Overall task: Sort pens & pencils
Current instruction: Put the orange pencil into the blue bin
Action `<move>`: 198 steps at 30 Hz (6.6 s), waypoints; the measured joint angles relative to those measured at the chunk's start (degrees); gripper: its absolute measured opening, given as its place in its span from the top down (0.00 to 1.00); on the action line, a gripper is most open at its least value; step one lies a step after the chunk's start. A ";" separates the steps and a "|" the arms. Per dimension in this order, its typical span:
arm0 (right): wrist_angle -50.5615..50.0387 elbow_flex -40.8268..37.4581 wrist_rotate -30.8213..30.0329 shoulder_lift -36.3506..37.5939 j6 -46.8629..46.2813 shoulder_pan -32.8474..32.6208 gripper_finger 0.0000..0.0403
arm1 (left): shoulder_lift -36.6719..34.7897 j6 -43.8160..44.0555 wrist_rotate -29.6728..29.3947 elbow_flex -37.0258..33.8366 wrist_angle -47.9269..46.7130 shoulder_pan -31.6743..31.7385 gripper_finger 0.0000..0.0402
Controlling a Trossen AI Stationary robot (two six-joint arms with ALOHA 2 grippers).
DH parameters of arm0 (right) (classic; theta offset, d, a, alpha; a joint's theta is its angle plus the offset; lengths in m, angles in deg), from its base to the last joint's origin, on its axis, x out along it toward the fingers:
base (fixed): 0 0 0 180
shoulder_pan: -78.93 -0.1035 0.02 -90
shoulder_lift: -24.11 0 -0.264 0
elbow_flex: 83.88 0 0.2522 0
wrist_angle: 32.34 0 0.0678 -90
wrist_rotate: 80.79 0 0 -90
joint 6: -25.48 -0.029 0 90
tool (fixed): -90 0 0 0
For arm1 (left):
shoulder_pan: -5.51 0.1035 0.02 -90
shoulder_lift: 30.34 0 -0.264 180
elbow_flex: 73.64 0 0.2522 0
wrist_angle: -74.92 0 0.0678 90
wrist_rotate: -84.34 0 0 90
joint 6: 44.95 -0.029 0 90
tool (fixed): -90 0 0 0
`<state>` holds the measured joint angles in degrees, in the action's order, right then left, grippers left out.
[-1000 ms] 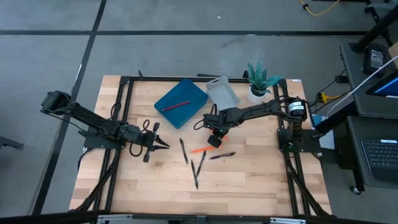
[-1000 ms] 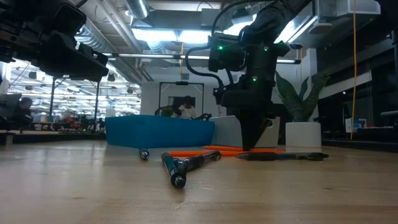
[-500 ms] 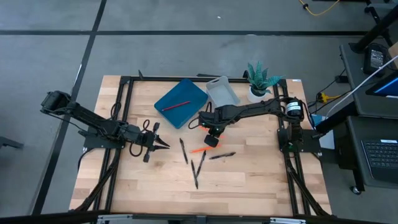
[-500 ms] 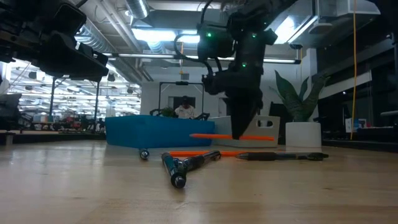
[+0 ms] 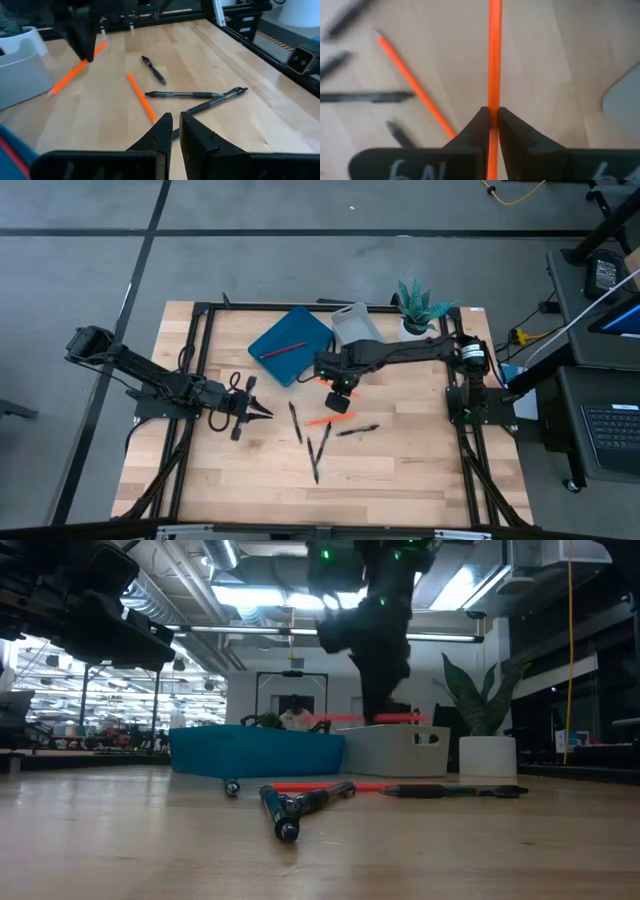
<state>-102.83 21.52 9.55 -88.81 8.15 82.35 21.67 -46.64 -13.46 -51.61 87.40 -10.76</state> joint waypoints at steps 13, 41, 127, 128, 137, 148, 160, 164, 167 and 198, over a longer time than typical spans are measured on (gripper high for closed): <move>-7.31 12.58 -0.18 0.10 4.49 0.00 0.91 | 0.00 -0.02 -4.76 0.00 0.00 0.02 0.93; -19.42 29.06 -9.18 0.19 7.40 -4.81 0.91 | 0.09 -3.11 -11.14 0.02 4.50 0.02 0.93; 49.14 -38.16 -8.13 35.96 16.30 -4.00 0.94 | 9.86 -5.29 2.83 0.02 26.34 7.48 0.93; 49.49 -38.51 -8.09 35.52 15.80 -3.58 0.94 | 9.86 -4.34 2.83 0.02 26.00 7.50 0.93; 44.55 -37.97 1.17 28.74 16.01 0.42 0.94 | 9.88 -2.83 2.52 0.02 22.81 7.72 0.93; 35.92 -30.06 0.87 19.15 21.65 0.97 0.81 | 9.88 -1.15 0.26 0.02 19.27 8.08 0.93; 20.49 -15.99 1.60 7.38 21.31 2.87 0.78 | 9.90 1.33 -0.60 0.02 15.26 8.11 0.93; 19.92 -13.80 1.86 5.45 24.20 2.80 0.78 | 9.90 1.55 -0.58 0.02 15.26 8.11 0.93; 19.90 -13.80 1.95 3.98 25.40 2.91 0.78 | 9.90 2.65 -0.58 0.02 14.70 8.11 0.93; 23.54 -13.91 5.79 -2.26 25.65 2.07 0.78 | 9.90 2.68 -0.54 0.02 11.72 8.09 0.93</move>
<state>-79.29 7.61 15.34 -91.07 33.80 84.42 31.57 -43.95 -14.00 -51.58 99.12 -2.68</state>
